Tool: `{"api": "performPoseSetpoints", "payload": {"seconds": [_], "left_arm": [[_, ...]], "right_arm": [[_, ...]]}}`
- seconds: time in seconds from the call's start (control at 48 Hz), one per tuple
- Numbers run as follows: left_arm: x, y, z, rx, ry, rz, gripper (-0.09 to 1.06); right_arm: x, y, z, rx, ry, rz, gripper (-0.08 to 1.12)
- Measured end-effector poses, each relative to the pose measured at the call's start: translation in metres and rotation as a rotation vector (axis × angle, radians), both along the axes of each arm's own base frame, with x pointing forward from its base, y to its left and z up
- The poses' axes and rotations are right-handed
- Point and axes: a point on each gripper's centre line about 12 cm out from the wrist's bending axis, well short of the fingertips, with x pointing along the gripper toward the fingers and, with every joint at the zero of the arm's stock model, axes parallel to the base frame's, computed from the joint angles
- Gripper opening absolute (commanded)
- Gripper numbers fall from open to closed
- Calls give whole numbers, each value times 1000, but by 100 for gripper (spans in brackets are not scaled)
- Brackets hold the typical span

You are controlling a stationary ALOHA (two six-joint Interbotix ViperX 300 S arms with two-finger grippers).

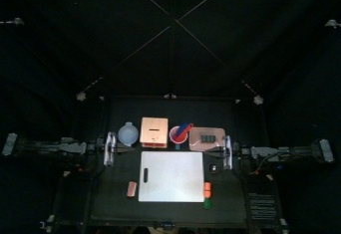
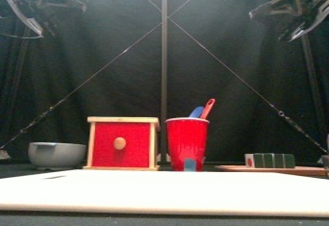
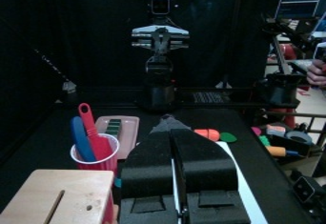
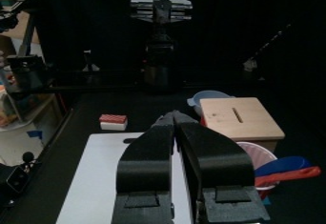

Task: Place sushi on board then cut the sushi with the knife then place the pieces on the plate
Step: Place the sushi on the board

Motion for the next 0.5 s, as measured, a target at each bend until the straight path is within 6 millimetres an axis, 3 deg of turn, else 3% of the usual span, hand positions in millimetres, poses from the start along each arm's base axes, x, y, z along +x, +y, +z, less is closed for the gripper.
{"api": "performPoseSetpoints", "payload": {"seconds": [0.25,0.5], "left_arm": [[13,2,-23,-40,87,12,-2],[25,2,-37,-38,130,14,-2]], "right_arm": [[7,-17,-14,199,70,-86,3],[17,-47,-50,288,385,-240,4]]}}
